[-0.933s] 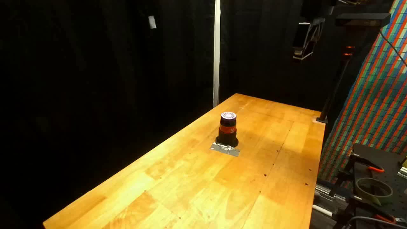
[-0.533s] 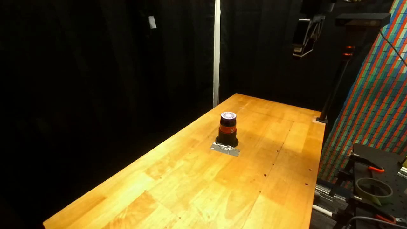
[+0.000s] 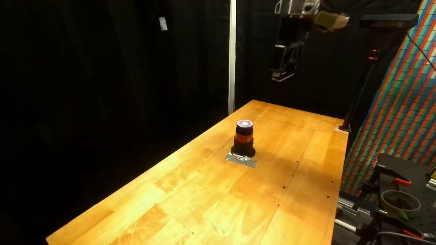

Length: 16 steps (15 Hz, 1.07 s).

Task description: Put a rubber band around the base of the cup

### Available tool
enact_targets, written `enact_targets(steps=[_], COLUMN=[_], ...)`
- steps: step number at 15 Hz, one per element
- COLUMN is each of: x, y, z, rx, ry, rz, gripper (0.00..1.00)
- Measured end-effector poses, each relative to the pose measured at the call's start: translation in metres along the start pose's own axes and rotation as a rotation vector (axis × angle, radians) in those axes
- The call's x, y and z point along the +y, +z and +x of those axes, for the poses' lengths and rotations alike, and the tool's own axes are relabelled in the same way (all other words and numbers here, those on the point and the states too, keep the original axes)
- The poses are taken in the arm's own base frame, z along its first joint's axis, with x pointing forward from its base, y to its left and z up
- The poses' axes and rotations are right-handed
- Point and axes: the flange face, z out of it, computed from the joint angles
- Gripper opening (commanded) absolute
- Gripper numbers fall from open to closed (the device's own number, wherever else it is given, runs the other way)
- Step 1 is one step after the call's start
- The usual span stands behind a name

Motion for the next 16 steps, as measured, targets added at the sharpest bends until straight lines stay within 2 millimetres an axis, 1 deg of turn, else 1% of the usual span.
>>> enact_targets(steps=[3,5,7,9,11,16], x=[-0.013,-0.013,-0.011,-0.007,-0.004,0.001], y=[0.049,0.082,0.110,0.134,0.151,0.182], z=[0.047,0.072,0.092,0.108,0.120,0.138], rx=[0.012,0.012,0.005,0.000,-0.003,-0.011], ry=[0.007,0.020,0.041,0.060,0.079,0.108], rz=[0.013,0.004,-0.014,-0.041,-0.061,-0.084], gripper=[1.00,1.00,1.00,1.00,1.00,1.00])
